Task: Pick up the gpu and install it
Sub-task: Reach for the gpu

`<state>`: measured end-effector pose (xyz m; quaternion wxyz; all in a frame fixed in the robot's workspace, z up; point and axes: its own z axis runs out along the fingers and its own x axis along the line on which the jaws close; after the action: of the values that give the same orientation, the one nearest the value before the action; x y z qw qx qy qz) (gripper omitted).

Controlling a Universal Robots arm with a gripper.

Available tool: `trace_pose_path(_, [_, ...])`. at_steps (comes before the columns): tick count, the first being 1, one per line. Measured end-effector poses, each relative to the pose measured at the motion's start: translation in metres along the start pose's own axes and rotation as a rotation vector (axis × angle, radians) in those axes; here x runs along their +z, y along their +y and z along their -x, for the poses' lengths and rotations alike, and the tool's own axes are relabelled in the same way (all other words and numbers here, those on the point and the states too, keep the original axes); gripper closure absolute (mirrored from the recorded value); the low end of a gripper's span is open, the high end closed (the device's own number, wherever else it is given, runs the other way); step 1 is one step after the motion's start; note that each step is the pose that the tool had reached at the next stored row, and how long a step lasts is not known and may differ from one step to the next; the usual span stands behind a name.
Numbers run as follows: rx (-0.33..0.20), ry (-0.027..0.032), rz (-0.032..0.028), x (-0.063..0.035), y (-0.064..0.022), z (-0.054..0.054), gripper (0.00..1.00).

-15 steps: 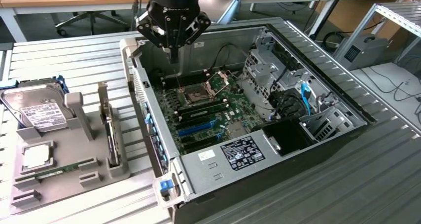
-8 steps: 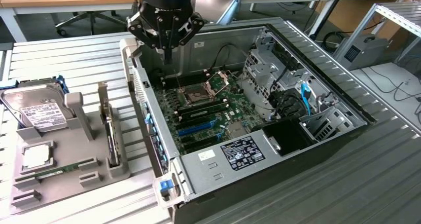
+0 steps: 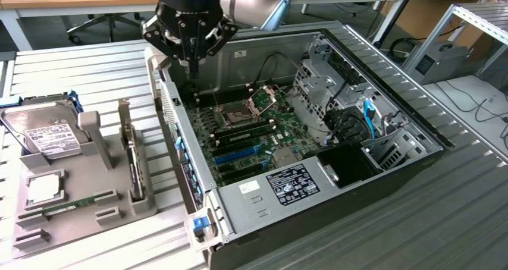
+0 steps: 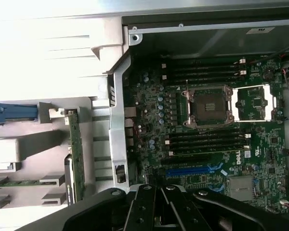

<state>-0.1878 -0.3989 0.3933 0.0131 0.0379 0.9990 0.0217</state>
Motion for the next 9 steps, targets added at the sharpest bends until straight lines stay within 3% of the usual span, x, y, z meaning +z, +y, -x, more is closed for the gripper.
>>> trace_pose_path(9, [0.000, -0.0003, -0.0001, -0.0007, -0.0017, -0.023, 0.89])
